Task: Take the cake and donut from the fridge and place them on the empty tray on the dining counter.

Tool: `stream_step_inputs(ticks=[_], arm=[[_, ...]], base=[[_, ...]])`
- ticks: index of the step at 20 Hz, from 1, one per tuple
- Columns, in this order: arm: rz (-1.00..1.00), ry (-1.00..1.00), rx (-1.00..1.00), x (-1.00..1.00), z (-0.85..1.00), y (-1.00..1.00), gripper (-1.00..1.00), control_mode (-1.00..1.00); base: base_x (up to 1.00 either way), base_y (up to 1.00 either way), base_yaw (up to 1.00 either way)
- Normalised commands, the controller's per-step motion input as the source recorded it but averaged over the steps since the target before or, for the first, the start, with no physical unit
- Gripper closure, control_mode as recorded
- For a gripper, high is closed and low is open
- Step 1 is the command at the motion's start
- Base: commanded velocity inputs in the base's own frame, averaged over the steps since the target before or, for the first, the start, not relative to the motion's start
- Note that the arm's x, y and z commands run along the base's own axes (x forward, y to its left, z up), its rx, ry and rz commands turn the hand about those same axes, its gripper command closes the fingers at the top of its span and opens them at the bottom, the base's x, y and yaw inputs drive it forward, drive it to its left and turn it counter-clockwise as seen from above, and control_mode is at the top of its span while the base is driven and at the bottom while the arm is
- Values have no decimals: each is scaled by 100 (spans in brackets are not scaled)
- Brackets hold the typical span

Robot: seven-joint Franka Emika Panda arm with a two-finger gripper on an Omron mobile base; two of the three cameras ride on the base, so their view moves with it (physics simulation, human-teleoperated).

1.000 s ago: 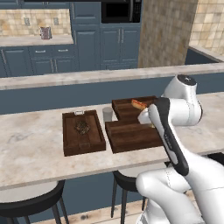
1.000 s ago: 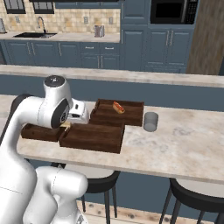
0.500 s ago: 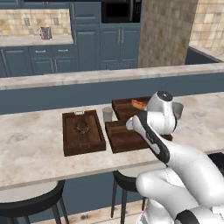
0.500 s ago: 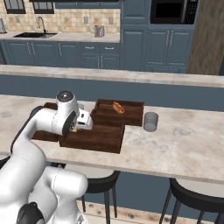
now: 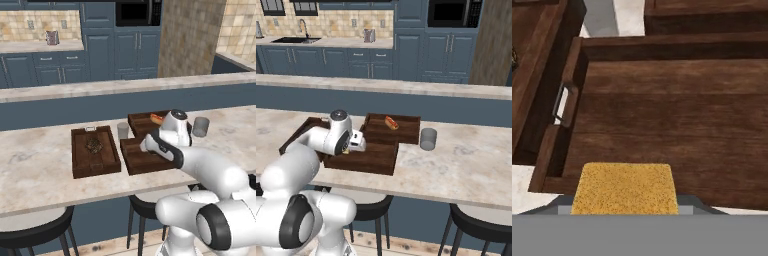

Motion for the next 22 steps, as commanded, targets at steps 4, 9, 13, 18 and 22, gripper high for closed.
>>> stream_step_inputs(ticks=[4,9,13,18,22], arm=[[0,14,0,18,-18,0,100,-100],[0,3,0,42,-48,3,100,-100],[0,0,0,51,-39,0,100,-100],[0,0,0,32,-27,0,100,-100],[0,2,0,26,-27,0,100,-100]], base=[[0,0,0],[0,0,0],[0,0,0],[0,0,0],[0,0,0]])
